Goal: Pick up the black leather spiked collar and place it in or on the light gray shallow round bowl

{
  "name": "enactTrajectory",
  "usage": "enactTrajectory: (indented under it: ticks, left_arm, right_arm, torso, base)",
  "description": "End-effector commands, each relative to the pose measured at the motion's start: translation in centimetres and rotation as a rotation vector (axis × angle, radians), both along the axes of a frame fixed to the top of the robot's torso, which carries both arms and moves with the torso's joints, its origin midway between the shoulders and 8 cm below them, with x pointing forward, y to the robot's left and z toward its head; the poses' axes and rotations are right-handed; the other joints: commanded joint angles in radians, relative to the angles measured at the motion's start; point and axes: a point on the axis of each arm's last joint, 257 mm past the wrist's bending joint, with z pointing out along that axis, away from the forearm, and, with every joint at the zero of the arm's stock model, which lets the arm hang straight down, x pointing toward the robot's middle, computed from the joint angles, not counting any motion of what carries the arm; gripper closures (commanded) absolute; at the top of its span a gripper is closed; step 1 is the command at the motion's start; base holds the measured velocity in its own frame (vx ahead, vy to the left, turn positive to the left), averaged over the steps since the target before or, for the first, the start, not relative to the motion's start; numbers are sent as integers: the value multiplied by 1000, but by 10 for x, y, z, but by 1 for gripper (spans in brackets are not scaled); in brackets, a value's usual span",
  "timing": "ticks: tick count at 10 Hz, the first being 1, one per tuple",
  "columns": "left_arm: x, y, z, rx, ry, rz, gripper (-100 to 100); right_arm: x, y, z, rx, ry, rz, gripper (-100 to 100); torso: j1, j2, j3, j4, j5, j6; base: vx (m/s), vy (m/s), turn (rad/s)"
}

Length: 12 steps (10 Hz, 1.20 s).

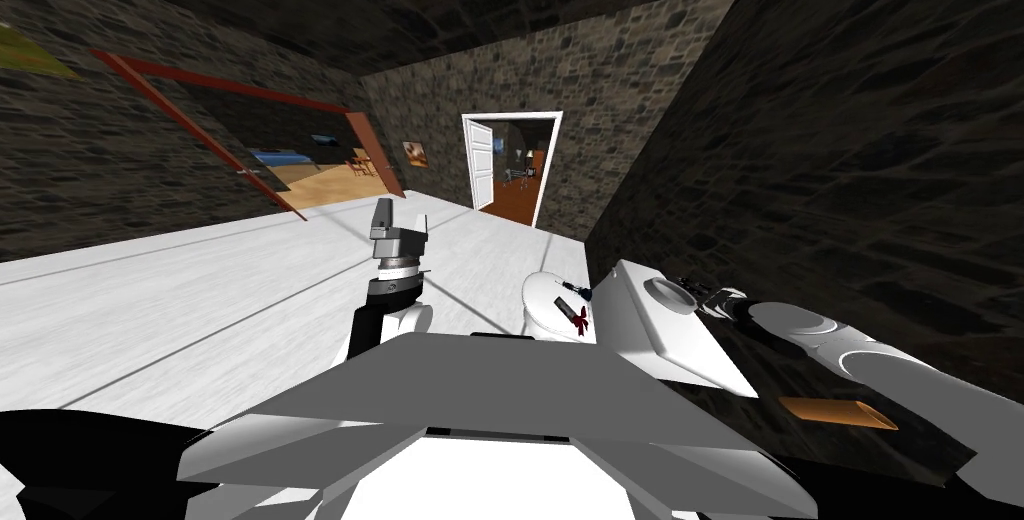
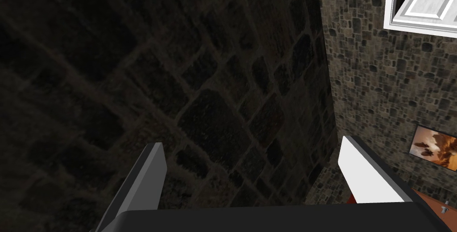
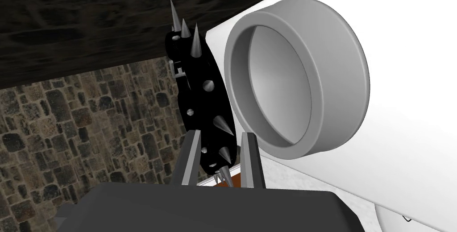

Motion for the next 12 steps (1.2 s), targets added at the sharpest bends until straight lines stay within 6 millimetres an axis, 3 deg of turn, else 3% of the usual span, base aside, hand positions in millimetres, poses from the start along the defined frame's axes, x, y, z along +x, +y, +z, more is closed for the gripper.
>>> enactTrajectory:
  ticks: [1, 2, 3, 4, 5, 9, 10, 11, 12]
  left_arm:
    - [0, 0, 0, 0, 0, 0, 0]
    - [0, 0, 0, 0, 0, 0, 0]
    - [0, 0, 0, 0, 0, 0, 0]
    - [0, 0, 0, 0, 0, 0, 0]
    - [0, 0, 0, 0, 0, 0, 0]
    - [0, 0, 0, 0, 0, 0, 0]
    - [0, 0, 0, 0, 0, 0, 0]
    - [0, 0, 0, 0, 0, 0, 0]
    - [0, 0, 0, 0, 0, 0, 0]
  right_arm:
    - [17, 13, -6, 24, -25, 18, 100]
    - [17, 13, -6, 24, -25, 18, 100]
    - [17, 22, -21, 45, -15, 26, 100]
    - [17, 16, -14, 35, -27, 18, 100]
    - [17, 18, -18, 38, -21, 22, -100]
    - [17, 18, -18, 38, -21, 22, -100]
    - [17, 18, -18, 38, -21, 22, 0]
    - [20, 13, 1, 36, -21, 29, -100]
    - [21, 12, 7, 35, -21, 31, -100]
  torso:
    - [0, 0, 0, 0, 0, 0]
    - [0, 1, 1, 0, 0, -1]
    - [1, 2, 1, 0, 0, 1]
    - [2, 2, 1, 0, -1, 2]
    - [3, 2, 1, 0, 0, 2]
    - [5, 3, 2, 1, 1, 2]
    - [5, 3, 2, 1, 1, 2]
    - [5, 3, 2, 1, 1, 2]
    - [6, 3, 2, 1, 2, 3]
  base:
    - [-22, -82, 96]
    - [-17, -54, 69]
    - [-5, -30, 17]
    - [-2, -8, 8]
    - [0, 0, 0]
    - [0, 0, 0]
    - [0, 0, 0]
    - [6, 23, -29]
    - [20, 44, -34]
